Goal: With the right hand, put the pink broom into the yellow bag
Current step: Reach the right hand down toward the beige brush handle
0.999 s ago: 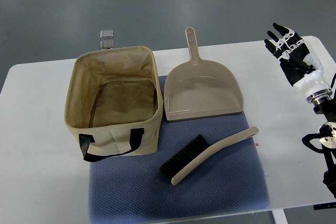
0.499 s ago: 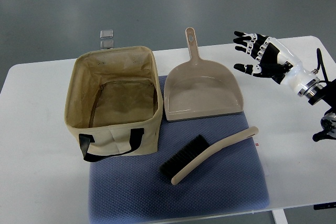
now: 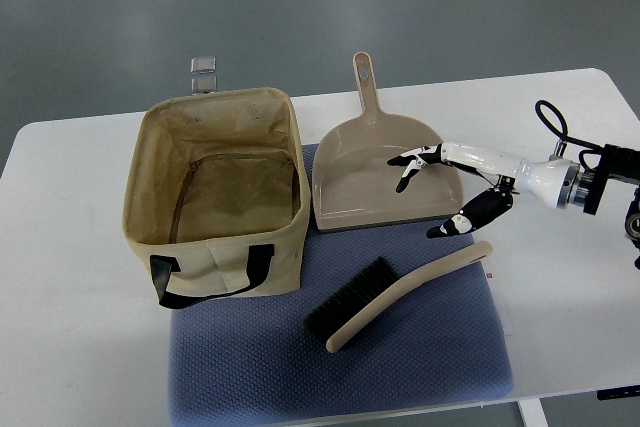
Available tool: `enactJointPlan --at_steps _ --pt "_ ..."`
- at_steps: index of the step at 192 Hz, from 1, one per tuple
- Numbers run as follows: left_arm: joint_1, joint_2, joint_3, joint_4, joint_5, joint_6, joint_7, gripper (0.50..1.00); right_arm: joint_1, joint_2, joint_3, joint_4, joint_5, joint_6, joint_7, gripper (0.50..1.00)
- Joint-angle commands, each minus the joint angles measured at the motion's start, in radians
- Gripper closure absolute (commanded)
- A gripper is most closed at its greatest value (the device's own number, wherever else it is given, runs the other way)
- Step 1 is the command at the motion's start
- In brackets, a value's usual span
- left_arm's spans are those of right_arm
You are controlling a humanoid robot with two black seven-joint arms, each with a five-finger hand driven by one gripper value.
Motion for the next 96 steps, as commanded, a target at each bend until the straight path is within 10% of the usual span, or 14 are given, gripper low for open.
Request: enactJointPlan --at_steps 1,96 --pt "0.0 0.0 0.0 0.0 0.0 0.0 0.0 0.5 0.02 -0.004 -0.065 0.004 -0.113 -0.049 -0.001 0.585" --pt "0.0 0.0 0.0 0.0 0.0 0.0 0.0 0.5 0.026 -0.01 -0.221 0.023 -0.322 -0.226 -0.021 0.585"
